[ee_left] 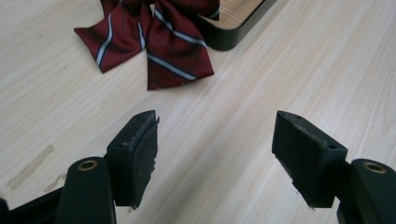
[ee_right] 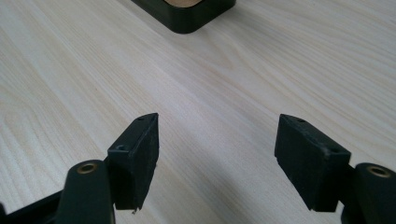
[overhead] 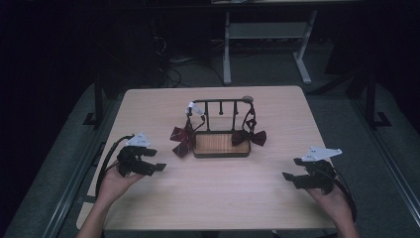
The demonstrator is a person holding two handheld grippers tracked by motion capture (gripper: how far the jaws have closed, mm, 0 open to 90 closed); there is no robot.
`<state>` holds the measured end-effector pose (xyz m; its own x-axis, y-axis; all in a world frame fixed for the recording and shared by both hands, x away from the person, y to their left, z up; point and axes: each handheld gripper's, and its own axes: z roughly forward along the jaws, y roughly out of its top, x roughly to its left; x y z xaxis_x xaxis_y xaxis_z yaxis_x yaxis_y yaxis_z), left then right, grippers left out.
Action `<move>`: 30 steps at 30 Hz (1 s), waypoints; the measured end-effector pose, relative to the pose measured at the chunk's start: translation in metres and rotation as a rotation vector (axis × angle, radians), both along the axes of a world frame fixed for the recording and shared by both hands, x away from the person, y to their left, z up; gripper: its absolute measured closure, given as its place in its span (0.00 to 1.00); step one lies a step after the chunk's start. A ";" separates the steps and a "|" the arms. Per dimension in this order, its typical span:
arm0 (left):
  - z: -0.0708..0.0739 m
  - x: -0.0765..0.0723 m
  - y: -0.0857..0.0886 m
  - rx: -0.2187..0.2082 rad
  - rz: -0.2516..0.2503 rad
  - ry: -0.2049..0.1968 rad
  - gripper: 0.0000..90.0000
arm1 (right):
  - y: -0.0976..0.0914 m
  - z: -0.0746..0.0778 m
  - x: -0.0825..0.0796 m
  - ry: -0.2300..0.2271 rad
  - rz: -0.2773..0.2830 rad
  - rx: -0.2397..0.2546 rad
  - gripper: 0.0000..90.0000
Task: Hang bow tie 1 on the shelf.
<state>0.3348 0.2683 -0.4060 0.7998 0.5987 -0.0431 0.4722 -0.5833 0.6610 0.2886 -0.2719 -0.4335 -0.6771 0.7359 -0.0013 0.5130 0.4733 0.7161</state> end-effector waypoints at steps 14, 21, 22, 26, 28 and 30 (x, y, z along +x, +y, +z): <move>-0.009 -0.016 0.014 -0.020 0.032 -0.013 0.31 | 0.001 0.001 -0.003 -0.004 0.001 -0.004 0.34; -0.011 -0.019 0.017 -0.021 0.040 -0.017 0.29 | 0.001 0.001 -0.004 -0.009 0.000 -0.002 0.34; -0.013 -0.020 0.018 -0.032 0.049 -0.014 0.29 | 0.000 0.001 -0.004 -0.009 0.001 -0.002 0.34; -0.016 -0.023 0.020 -0.048 0.057 -0.019 0.27 | 0.000 0.001 -0.005 -0.011 0.002 -0.001 0.33; -0.017 -0.024 0.021 -0.048 0.058 -0.018 0.26 | 0.000 0.001 -0.006 -0.014 0.001 -0.001 0.33; -0.018 -0.025 0.021 -0.059 0.069 -0.018 0.25 | 0.001 0.001 -0.007 -0.016 0.000 -0.002 0.33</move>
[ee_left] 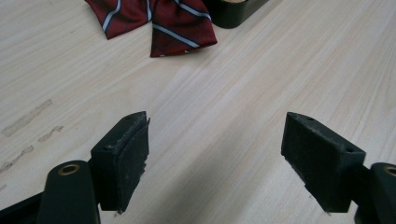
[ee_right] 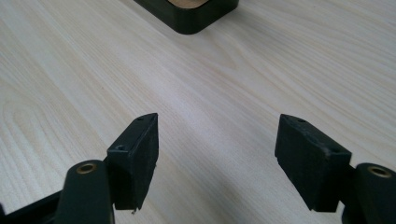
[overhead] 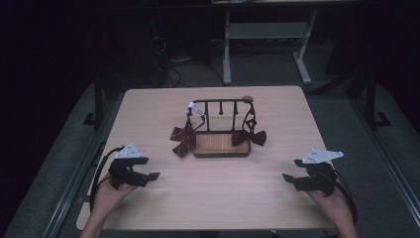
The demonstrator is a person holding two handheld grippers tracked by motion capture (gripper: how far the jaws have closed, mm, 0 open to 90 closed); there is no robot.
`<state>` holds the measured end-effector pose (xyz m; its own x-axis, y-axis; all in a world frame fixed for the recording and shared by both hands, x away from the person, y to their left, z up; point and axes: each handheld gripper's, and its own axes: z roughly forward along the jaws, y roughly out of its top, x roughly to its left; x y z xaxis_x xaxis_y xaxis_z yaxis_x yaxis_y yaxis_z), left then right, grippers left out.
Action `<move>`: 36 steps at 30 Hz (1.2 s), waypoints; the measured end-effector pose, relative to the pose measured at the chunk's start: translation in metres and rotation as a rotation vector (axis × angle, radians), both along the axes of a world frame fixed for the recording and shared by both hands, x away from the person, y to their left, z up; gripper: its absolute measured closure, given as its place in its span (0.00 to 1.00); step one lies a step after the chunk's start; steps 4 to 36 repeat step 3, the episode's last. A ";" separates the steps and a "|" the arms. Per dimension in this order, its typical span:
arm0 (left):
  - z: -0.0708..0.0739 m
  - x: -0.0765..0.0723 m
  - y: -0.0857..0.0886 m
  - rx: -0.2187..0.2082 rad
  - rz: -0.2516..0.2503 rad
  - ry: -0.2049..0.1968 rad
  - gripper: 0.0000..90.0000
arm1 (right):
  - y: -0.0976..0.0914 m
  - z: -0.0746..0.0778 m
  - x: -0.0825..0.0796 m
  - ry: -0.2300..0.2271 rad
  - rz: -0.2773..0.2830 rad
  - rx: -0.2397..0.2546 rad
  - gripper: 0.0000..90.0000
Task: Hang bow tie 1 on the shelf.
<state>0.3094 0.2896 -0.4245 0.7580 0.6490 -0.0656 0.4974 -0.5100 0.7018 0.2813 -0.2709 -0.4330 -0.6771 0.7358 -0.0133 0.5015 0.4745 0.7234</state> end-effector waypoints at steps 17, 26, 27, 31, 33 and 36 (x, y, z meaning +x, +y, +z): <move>-0.001 0.000 0.002 0.007 -0.004 -0.001 0.24 | 0.001 -0.001 -0.001 -0.001 0.002 -0.003 0.33; -0.001 0.000 0.002 0.007 -0.004 -0.001 0.24 | 0.001 -0.001 -0.001 -0.001 0.002 -0.003 0.33; -0.001 0.000 0.002 0.007 -0.004 -0.001 0.24 | 0.001 -0.001 -0.001 -0.001 0.002 -0.003 0.33; -0.001 0.000 0.002 0.007 -0.004 -0.001 0.24 | 0.001 -0.001 -0.001 -0.001 0.002 -0.003 0.33; -0.001 0.000 0.002 0.007 -0.004 -0.001 0.24 | 0.001 -0.001 -0.001 -0.001 0.002 -0.003 0.33; -0.001 0.000 0.002 0.007 -0.004 -0.001 0.24 | 0.001 -0.001 -0.001 -0.001 0.002 -0.003 0.33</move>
